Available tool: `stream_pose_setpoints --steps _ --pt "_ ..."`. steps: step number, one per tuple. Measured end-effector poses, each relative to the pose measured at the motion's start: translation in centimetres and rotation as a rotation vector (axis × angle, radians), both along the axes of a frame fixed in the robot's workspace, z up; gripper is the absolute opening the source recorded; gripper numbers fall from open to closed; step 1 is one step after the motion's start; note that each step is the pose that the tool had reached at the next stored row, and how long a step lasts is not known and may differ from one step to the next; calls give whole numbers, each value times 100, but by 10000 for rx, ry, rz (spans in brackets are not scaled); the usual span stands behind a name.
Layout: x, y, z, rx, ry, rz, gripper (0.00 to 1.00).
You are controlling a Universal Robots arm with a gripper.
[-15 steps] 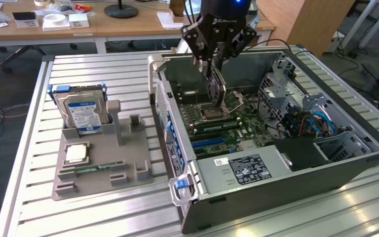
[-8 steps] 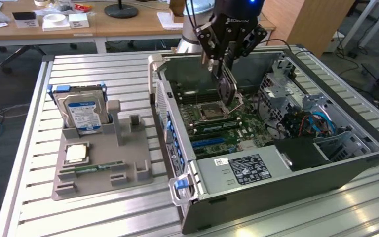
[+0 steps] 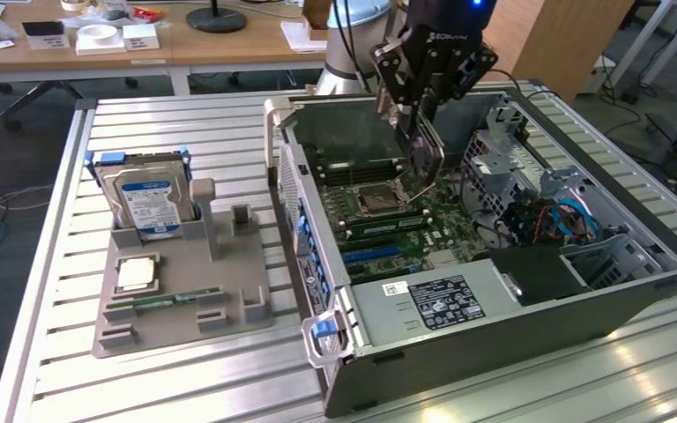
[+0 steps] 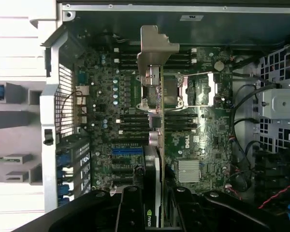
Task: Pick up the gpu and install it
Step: 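Pick up the gpu and move the gpu toward the slot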
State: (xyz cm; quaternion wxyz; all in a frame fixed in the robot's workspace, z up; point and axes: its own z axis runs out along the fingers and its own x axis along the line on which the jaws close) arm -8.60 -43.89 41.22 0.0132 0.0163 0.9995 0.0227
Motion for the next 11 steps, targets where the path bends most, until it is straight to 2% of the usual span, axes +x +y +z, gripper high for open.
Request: stream_pose_setpoints --steps 4,11 --pt "98 0 0 1 0 0 27" --pt "104 1 0 1 0 0 27"
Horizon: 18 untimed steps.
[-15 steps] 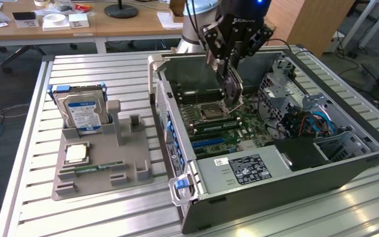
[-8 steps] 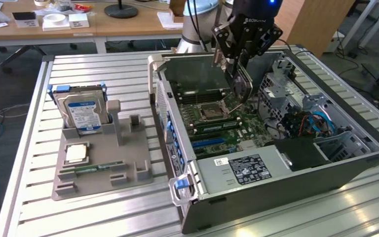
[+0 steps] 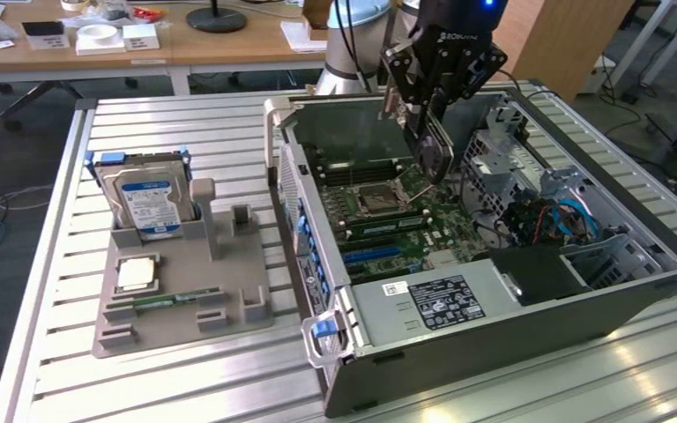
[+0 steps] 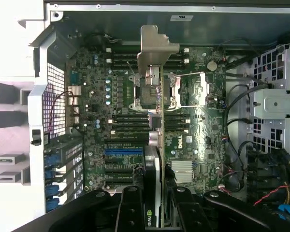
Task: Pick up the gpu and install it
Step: 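Pick up the gpu and move the gpu toward the slot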
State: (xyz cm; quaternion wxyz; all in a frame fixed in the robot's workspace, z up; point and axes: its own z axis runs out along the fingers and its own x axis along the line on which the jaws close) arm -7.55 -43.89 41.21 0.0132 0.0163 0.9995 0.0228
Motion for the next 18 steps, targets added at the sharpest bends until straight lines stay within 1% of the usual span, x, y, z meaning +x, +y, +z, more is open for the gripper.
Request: stream_pose_setpoints --steps 5,18 --pt "22 1 0 1 0 1 27" --pt "285 4 -2 0 0 0 27"
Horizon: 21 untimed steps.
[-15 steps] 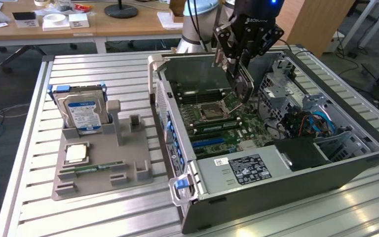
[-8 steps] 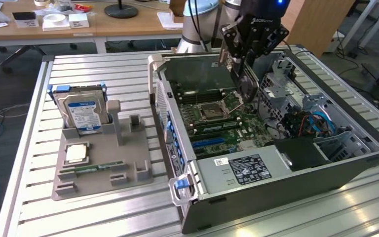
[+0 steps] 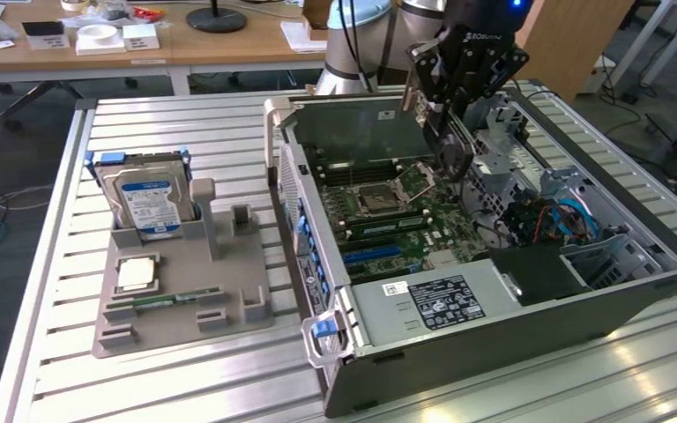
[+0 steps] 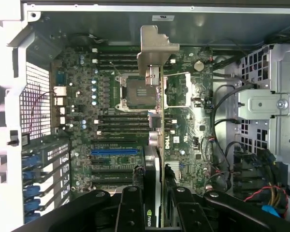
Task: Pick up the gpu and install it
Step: 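Pick up the gpu and move the gpu toward the slot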
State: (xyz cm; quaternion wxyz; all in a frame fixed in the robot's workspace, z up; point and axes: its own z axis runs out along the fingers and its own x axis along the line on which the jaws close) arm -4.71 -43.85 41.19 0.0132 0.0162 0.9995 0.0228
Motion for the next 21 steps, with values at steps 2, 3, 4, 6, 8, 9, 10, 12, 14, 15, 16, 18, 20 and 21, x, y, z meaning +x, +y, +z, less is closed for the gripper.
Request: stream_pose_setpoints --steps 2,3,4,6,8,9,10,12,14,15,16,18,20,21 --pt "26 1 0 0 0 0 27" --pt "39 1 0 0 0 0 27" --pt "52 1 0 0 0 0 27" --pt "78 1 0 0 0 2 27" --pt "103 1 -1 0 0 1 27" --pt "116 2 -1 0 0 0 27" --pt "128 2 -1 0 0 1 27" --pt "165 3 -1 -1 0 0 27" --pt "190 3 -1 0 0 0 27" --pt "201 3 -1 0 0 0 27" --pt "214 4 -1 0 0 1 27" --pt "237 4 -2 0 0 0 27" --pt "259 5 -1 0 0 1 27" --pt "270 5 -2 0 0 1 27"
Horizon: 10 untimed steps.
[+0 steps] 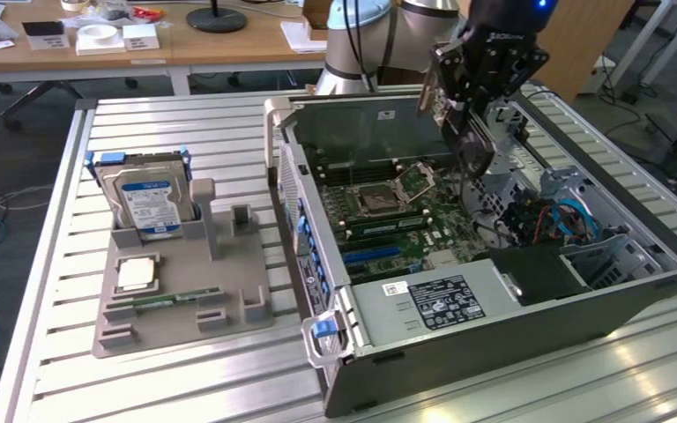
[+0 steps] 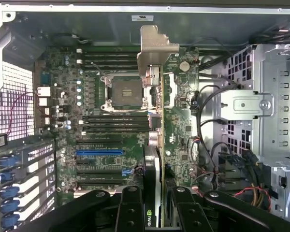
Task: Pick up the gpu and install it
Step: 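Pick up the gpu and move the gpu toward the slot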
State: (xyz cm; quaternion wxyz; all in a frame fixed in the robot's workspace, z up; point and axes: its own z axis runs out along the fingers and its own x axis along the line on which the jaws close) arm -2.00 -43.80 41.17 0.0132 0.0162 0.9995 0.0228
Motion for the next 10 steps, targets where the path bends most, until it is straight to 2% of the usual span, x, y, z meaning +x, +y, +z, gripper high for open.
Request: stream_pose_setpoints --steps 10 --pt "111 2 -1 -1 0 0 27"
